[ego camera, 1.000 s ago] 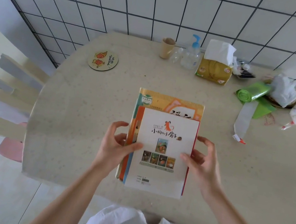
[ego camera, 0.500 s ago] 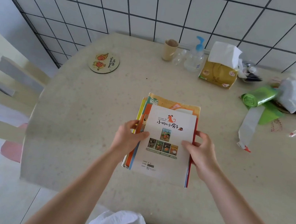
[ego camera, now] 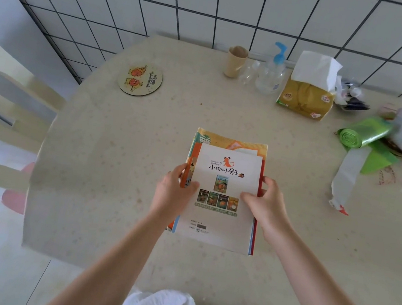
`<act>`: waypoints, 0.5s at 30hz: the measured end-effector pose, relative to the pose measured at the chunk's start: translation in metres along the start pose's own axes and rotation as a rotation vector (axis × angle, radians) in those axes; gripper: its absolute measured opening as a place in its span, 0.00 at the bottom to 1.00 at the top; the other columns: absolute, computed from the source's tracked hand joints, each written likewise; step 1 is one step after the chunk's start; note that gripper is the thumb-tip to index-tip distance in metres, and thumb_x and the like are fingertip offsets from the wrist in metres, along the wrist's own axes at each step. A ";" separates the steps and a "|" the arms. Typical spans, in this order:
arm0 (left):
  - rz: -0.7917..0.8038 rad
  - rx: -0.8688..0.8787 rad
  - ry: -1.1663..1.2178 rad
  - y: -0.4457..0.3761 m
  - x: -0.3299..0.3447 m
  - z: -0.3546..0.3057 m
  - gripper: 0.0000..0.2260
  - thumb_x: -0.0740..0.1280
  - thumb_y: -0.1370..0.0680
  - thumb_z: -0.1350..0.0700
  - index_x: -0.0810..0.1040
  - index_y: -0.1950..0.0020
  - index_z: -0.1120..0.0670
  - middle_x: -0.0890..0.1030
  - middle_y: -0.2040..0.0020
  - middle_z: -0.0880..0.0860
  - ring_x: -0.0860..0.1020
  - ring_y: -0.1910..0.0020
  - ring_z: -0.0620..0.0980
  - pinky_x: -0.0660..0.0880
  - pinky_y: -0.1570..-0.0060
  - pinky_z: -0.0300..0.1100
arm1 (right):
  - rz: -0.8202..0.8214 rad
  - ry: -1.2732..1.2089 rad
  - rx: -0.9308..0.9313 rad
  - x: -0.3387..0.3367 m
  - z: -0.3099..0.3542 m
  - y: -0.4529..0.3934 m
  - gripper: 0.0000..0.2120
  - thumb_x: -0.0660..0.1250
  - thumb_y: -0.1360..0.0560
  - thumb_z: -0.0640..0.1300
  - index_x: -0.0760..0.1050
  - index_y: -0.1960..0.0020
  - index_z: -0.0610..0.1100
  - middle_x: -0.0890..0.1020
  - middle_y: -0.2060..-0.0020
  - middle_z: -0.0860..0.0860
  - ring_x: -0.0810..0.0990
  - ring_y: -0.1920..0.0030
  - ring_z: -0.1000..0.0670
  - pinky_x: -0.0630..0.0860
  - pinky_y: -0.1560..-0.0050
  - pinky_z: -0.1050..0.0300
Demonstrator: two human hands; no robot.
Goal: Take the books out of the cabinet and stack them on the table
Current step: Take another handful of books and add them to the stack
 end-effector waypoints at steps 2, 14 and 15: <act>-0.019 0.013 -0.039 0.000 0.003 0.004 0.24 0.62 0.29 0.42 0.67 0.32 0.39 0.79 0.45 0.42 0.79 0.48 0.51 0.80 0.50 0.54 | 0.004 0.089 -0.077 0.000 0.003 0.004 0.32 0.68 0.32 0.40 0.61 0.31 0.51 0.79 0.45 0.52 0.80 0.49 0.48 0.79 0.55 0.54; -0.097 0.026 0.029 0.014 0.018 0.004 0.23 0.63 0.21 0.54 0.61 0.27 0.44 0.76 0.45 0.40 0.76 0.55 0.41 0.66 0.66 0.31 | 0.019 0.282 -0.227 0.011 -0.010 0.022 0.41 0.70 0.28 0.43 0.49 0.23 0.52 0.66 0.27 0.51 0.67 0.30 0.46 0.64 0.34 0.55; -0.092 0.025 0.010 0.013 0.018 0.004 0.23 0.62 0.21 0.53 0.61 0.27 0.43 0.78 0.42 0.43 0.77 0.52 0.45 0.67 0.66 0.34 | 0.021 0.284 -0.234 0.011 -0.009 0.021 0.41 0.70 0.28 0.43 0.50 0.23 0.52 0.66 0.27 0.52 0.67 0.29 0.46 0.64 0.34 0.55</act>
Point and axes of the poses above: each hand's wrist, its own y-axis away from the middle knuckle, its own x-axis out of the palm, z = x × y, the point moved 1 cm from there along -y, towards the middle knuckle
